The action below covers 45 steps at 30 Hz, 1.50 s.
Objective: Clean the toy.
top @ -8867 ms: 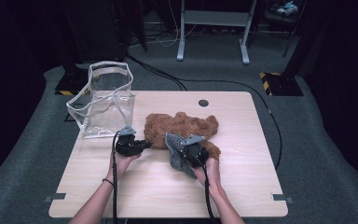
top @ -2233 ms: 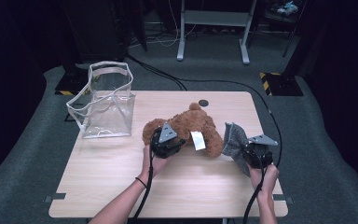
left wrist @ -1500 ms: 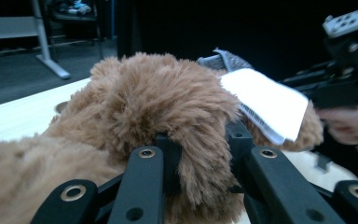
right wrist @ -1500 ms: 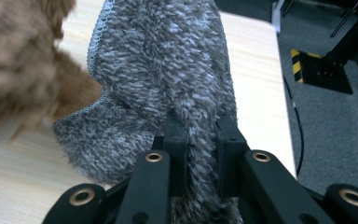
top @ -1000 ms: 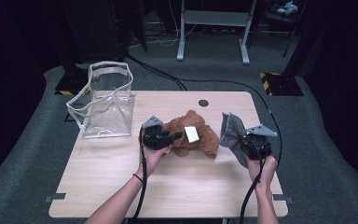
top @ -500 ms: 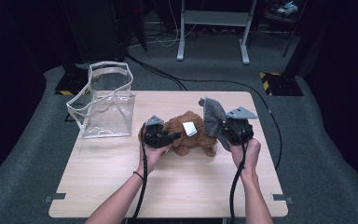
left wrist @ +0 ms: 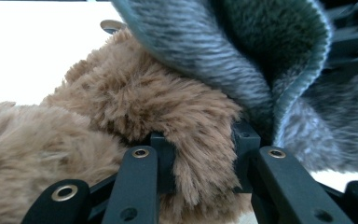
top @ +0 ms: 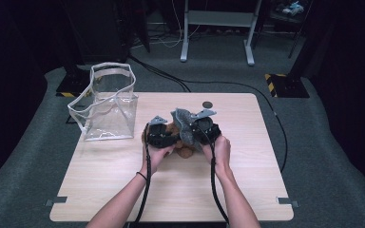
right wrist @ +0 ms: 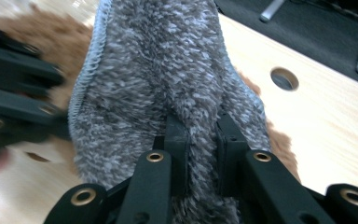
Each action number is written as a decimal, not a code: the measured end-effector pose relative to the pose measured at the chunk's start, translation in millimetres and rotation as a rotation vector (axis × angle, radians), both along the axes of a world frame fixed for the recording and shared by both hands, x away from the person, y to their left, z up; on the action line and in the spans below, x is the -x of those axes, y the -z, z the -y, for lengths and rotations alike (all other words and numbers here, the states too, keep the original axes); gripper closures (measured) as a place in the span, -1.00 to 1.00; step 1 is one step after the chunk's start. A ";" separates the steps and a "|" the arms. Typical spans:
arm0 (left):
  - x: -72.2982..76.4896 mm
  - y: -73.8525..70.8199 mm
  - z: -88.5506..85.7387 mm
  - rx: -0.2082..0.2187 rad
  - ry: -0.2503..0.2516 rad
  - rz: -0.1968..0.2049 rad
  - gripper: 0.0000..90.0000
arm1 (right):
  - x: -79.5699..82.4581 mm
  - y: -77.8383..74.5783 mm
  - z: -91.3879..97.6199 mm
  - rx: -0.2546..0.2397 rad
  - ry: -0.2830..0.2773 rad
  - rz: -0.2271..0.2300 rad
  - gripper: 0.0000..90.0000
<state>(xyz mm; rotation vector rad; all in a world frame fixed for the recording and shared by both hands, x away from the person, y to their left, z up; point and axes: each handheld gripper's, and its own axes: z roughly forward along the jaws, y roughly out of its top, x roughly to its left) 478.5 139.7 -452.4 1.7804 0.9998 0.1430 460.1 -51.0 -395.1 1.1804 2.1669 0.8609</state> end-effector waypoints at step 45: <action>-9.8 5.8 -6.7 -0.046 0.068 0.001 0.47 | -32.8 5.5 1.3 0.003 0.025 0.010 0.77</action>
